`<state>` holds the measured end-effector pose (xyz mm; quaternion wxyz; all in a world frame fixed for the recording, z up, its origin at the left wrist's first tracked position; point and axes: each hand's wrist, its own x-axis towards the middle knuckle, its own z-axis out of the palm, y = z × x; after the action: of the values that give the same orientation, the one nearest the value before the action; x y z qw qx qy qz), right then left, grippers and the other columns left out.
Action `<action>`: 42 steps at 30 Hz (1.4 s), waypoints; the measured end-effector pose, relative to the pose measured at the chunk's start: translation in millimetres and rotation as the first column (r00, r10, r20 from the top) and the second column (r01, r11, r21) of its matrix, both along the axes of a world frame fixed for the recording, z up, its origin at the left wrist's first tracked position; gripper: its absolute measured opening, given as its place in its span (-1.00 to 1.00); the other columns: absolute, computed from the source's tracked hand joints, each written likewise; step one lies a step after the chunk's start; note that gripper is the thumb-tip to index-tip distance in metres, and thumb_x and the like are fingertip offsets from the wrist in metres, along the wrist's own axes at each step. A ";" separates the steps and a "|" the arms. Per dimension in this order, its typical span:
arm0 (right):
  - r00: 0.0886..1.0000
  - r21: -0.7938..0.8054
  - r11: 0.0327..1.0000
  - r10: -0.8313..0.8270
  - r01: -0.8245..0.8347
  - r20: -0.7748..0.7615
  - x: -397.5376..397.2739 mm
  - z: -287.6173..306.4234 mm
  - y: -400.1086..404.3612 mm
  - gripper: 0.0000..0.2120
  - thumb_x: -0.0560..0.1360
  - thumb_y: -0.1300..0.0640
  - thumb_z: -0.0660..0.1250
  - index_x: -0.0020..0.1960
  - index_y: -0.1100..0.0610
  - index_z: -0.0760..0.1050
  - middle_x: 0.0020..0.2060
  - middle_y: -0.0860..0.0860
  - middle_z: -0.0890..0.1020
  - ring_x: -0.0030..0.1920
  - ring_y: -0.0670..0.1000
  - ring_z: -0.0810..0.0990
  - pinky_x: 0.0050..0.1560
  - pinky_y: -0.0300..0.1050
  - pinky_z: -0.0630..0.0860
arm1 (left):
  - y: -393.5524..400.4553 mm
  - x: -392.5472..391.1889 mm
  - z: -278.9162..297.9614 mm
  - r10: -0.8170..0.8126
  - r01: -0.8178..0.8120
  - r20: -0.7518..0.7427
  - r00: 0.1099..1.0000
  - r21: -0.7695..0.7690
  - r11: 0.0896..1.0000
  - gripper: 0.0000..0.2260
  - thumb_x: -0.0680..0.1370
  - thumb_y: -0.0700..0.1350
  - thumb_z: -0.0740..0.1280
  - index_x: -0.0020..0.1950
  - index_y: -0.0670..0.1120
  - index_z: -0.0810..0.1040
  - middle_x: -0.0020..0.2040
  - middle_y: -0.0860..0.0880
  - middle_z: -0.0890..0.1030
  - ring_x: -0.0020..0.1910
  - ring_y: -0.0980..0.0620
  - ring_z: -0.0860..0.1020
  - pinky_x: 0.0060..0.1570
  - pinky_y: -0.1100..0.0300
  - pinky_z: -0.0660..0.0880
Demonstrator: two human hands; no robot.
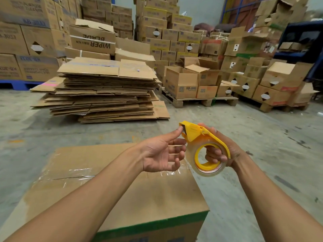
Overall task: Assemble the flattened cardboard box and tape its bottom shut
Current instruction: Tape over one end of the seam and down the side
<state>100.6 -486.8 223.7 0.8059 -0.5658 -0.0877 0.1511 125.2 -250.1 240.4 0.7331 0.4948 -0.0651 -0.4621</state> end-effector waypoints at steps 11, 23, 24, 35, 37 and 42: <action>1.000 0.048 0.999 -0.002 0.001 0.017 -3.2 -1.3 -10.3 -0.42 0.23 -0.18 0.61 0.22 -0.08 0.64 -0.67 0.04 0.41 -0.74 -0.08 0.39 -0.58 -0.24 0.45 | -6.2 -3.9 3.1 -0.046 0.045 -0.014 0.999 -0.066 0.997 -0.80 0.48 -0.05 0.38 0.03 -0.12 0.57 -0.19 -0.06 0.57 -0.26 0.03 0.52 -0.25 0.17 0.38; 1.000 -0.149 0.989 -0.003 -0.002 -0.030 -14.7 8.1 -15.3 -0.39 0.20 -0.22 0.60 0.21 -0.10 0.64 -0.67 0.06 0.39 -0.73 -0.06 0.38 -0.59 -0.22 0.46 | -10.8 -3.5 -3.8 0.034 -0.026 -0.062 0.997 0.119 0.993 -0.92 0.52 -0.14 0.38 -0.11 -0.15 0.58 -0.30 -0.04 0.61 -0.38 0.09 0.55 -0.25 0.21 0.46; 0.999 -0.177 0.984 -0.006 0.000 -0.035 -17.3 9.0 -15.8 -0.40 0.20 -0.23 0.59 0.21 -0.10 0.64 -0.67 0.05 0.39 -0.73 -0.06 0.38 -0.59 -0.22 0.46 | -11.2 -3.5 -5.3 0.045 -0.037 -0.067 0.997 0.125 0.992 -0.94 0.53 -0.17 0.38 -0.11 -0.16 0.59 -0.32 -0.04 0.61 -0.39 0.09 0.55 -0.25 0.22 0.47; 0.995 -0.492 0.870 -0.055 0.008 -0.081 -32.1 23.6 -7.7 -0.64 0.55 -0.03 0.16 0.32 -0.07 0.47 -0.56 0.05 0.54 -0.66 -0.09 0.40 -0.60 -0.22 0.49 | -15.7 8.9 -29.5 0.129 -0.137 0.052 0.990 0.224 0.965 -0.84 0.56 -0.30 0.29 -0.19 -0.14 0.57 -0.45 -0.01 0.53 -0.53 0.17 0.35 -0.36 0.30 0.34; 0.993 -0.545 0.836 -0.006 -0.061 -0.121 -33.5 26.0 1.3 -0.61 0.52 -0.02 0.23 0.34 -0.07 0.47 -0.41 0.09 0.62 -0.60 -0.07 0.46 -0.56 -0.20 0.52 | -12.5 18.8 -40.5 0.073 -0.108 0.121 0.990 0.313 0.944 -0.77 0.57 -0.33 0.21 -0.23 -0.09 0.48 -0.46 0.01 0.46 -0.59 0.19 0.28 -0.44 0.34 0.29; 0.982 -0.592 0.804 -0.060 -0.060 -0.182 -62.2 25.1 -10.2 -0.63 0.52 0.05 0.30 0.33 -0.06 0.52 -0.24 0.11 0.69 -0.51 -0.03 0.53 -0.52 -0.17 0.56 | -4.0 59.2 -62.2 -0.028 -0.078 0.209 0.978 0.480 0.874 -0.82 0.59 -0.27 0.22 -0.18 -0.09 0.49 -0.47 0.02 0.40 -0.55 0.15 0.20 -0.56 0.36 0.23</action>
<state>38.4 -497.0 248.7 0.5927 -0.7723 0.0418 0.2247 184.4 -254.1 178.2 0.5805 0.7093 -0.0172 -0.3995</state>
